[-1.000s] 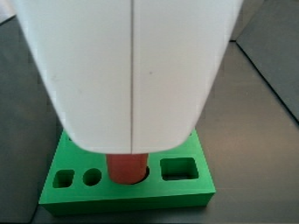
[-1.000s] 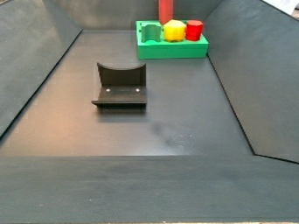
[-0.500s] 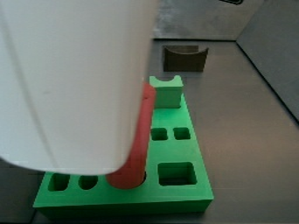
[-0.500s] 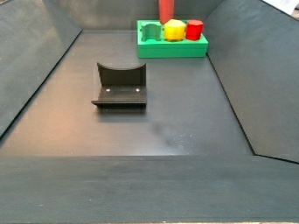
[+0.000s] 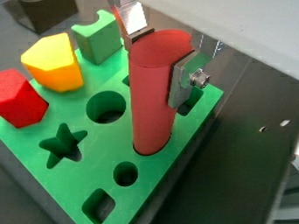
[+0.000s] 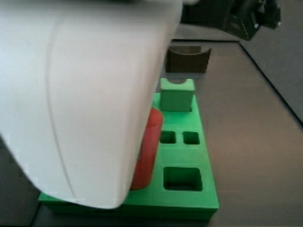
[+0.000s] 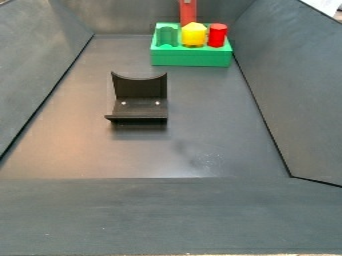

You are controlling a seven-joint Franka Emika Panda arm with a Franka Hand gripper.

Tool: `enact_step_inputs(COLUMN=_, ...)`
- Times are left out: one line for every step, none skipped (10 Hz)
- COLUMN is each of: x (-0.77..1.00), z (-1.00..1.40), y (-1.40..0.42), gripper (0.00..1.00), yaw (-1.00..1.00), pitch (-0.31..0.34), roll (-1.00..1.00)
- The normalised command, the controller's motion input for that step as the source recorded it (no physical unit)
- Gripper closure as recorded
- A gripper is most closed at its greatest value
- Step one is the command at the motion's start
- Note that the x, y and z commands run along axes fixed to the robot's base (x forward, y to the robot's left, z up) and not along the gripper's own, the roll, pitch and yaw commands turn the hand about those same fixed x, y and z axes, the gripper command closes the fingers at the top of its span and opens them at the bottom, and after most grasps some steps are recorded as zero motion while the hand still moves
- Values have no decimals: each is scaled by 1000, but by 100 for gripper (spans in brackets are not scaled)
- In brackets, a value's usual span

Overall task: Pick up the oval object. Move up. Place the oval object on the fixture. Regrasp the oval object. Move to above the board. Insert the oval object.
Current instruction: Insert the oval object.

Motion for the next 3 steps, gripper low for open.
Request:
enact_step_inputs(x=340, z=-1000, y=0, gripper=100, yaw=-274, pitch=-1, roll=21)
enact_step_inputs(x=11, z=0, y=0, gripper=100, yaw=0, pitch=4, roll=57)
enact_step_inputs(x=0, z=0, y=0, gripper=100, yaw=0, pitch=0, roll=0)
